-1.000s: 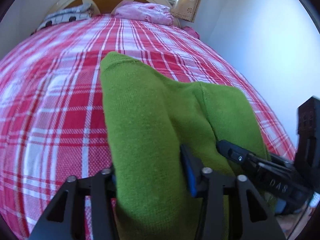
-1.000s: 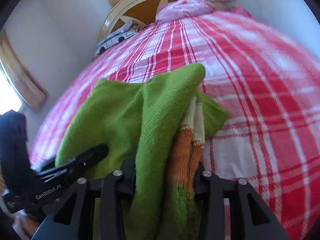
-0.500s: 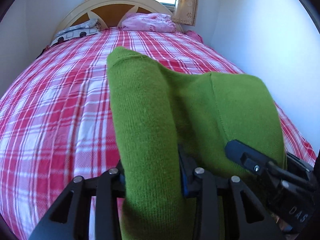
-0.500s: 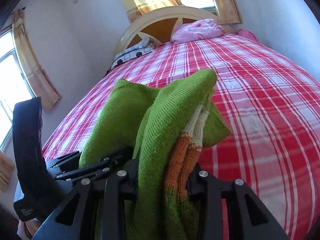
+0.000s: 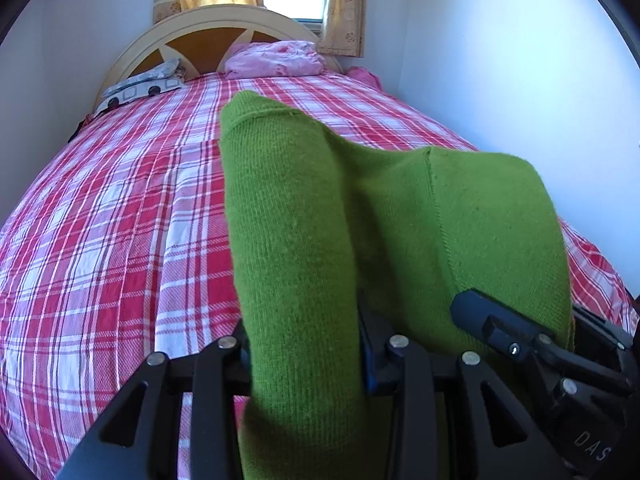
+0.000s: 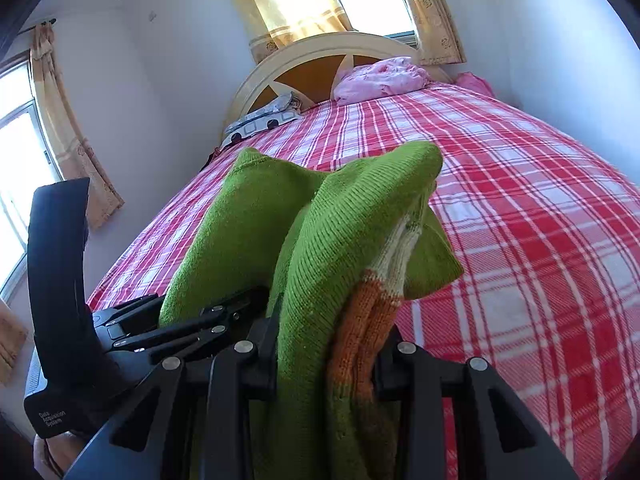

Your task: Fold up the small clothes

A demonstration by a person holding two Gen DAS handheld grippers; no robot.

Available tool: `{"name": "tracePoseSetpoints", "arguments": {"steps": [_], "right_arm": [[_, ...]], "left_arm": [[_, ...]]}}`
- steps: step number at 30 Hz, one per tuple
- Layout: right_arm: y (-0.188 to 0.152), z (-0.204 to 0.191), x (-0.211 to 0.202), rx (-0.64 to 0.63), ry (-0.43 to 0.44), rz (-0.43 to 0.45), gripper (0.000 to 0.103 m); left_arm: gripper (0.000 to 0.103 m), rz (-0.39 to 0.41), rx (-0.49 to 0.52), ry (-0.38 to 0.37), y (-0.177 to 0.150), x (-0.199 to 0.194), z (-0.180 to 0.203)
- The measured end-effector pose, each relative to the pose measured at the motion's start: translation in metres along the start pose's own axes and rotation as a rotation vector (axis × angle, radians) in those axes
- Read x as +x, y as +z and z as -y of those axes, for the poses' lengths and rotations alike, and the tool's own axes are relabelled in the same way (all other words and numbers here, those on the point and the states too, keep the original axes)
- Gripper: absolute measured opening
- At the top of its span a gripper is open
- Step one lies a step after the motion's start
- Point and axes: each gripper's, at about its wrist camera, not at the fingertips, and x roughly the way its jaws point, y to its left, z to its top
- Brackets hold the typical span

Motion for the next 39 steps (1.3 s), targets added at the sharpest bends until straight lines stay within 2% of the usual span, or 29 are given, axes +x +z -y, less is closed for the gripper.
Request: {"name": "tracePoseSetpoints", "arguments": {"steps": [17,24,39], "right_arm": [[-0.026,0.036,-0.080,-0.018,-0.140,0.034,0.034],[-0.032,0.073,-0.115,0.036,-0.187,0.090,0.034],[-0.036,0.177,-0.179,0.138,-0.418,0.209,0.034]], "left_arm": [[0.037,0.020,0.111,-0.091,-0.020,-0.022,0.078],[0.037,0.041,0.185,-0.140,-0.014,-0.022,0.130],[0.037,0.071,0.342,-0.269,0.000,0.006,0.258]]}}
